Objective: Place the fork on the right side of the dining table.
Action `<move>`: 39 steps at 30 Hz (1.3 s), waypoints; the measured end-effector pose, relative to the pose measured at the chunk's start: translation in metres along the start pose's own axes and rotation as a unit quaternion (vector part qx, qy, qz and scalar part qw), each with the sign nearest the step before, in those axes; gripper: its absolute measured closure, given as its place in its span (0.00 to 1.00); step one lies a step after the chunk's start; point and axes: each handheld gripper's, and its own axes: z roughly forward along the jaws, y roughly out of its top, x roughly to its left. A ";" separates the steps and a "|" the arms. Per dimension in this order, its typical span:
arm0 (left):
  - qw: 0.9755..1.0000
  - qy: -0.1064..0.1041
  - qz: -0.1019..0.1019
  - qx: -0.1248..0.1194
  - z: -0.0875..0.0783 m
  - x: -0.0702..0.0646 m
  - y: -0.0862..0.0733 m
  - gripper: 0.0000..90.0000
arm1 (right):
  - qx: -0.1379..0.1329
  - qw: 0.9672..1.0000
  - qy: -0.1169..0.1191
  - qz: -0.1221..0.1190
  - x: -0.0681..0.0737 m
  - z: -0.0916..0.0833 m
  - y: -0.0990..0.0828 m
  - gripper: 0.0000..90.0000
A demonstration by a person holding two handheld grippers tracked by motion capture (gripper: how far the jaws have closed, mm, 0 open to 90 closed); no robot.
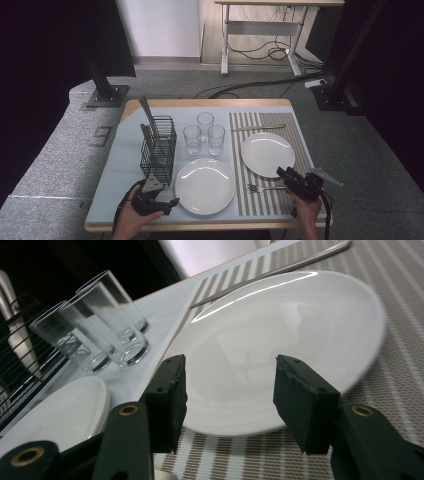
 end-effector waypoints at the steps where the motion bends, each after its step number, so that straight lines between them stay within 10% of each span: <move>1: 1.000 -0.001 0.001 -0.001 0.000 0.000 0.000 0.28 | 0.003 1.000 0.004 -0.004 0.003 0.002 0.000 0.51; 18: 1.000 0.012 0.001 -0.015 -0.016 -0.001 0.002 0.28 | 0.004 0.996 0.048 -0.071 0.046 0.024 0.006 0.42; 39: 1.000 0.017 -0.001 -0.016 -0.018 0.002 0.001 0.28 | 0.006 0.992 0.084 -0.098 0.073 0.048 0.021 0.42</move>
